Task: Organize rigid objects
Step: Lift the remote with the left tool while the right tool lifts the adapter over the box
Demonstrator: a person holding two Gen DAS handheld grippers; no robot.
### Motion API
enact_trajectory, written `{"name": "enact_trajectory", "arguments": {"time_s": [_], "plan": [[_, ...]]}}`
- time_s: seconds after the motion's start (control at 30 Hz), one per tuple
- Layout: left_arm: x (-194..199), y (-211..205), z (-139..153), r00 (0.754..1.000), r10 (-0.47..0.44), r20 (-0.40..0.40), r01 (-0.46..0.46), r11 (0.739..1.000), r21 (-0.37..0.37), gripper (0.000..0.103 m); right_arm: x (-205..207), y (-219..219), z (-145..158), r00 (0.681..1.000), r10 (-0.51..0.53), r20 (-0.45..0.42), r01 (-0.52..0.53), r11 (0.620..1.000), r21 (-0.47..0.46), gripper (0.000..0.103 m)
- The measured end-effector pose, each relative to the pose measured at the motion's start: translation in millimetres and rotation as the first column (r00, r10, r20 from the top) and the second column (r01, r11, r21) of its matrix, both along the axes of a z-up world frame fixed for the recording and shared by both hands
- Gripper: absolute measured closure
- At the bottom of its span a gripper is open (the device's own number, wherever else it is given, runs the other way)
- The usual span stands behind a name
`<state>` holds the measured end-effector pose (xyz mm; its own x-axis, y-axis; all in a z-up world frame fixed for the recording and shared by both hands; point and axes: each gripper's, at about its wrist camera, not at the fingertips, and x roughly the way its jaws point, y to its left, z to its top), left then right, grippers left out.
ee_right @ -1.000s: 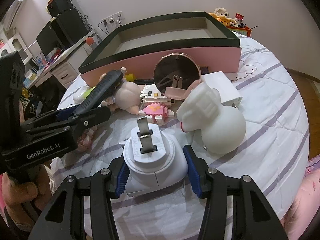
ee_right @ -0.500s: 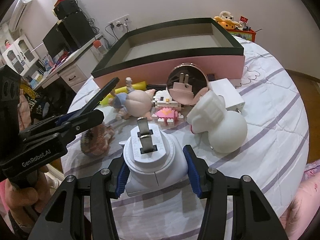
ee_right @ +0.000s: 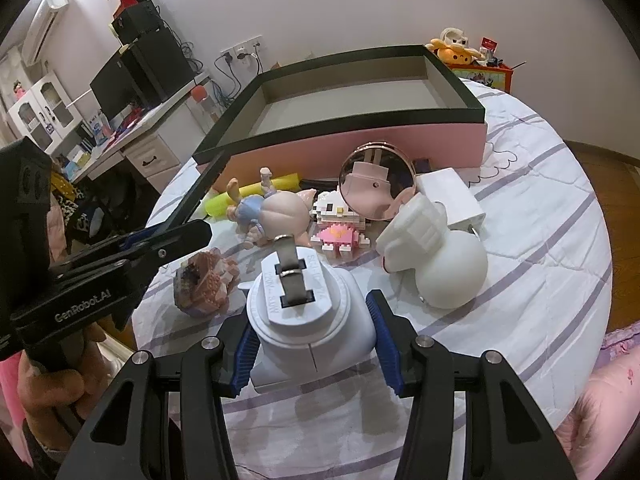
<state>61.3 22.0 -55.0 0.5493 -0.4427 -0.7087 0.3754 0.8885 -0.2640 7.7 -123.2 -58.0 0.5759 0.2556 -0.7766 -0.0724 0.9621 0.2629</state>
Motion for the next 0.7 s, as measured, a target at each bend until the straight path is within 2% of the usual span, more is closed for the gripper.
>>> {"name": "enact_trajectory", "arguments": {"time_s": [0.13,0.33,0.5,0.7], "plan": [[-3,1,16,1.000,-0.001,0.029,0.001,1.000,-0.009,0.060,0,0,8,1.000,0.008,0.013,-0.008,1.000,0.014,0.051],[10,-4,53,0.995,0.022,0.099,-0.022,1.000,-0.005,0.060,14,3,52,0.993,0.058,0.101,-0.059,0.998,0.009,0.051],[41,-15,81,0.988,0.040,0.151,-0.042,0.999,0.006,0.060,56,-4,91,0.981,0.076,0.178,-0.066,0.996,-0.060,0.051],[98,-31,82,0.988,0.074,0.132,-0.077,0.997,0.020,0.060,125,-15,96,0.982,0.093,0.166,-0.072,0.989,-0.128,0.051]]}}
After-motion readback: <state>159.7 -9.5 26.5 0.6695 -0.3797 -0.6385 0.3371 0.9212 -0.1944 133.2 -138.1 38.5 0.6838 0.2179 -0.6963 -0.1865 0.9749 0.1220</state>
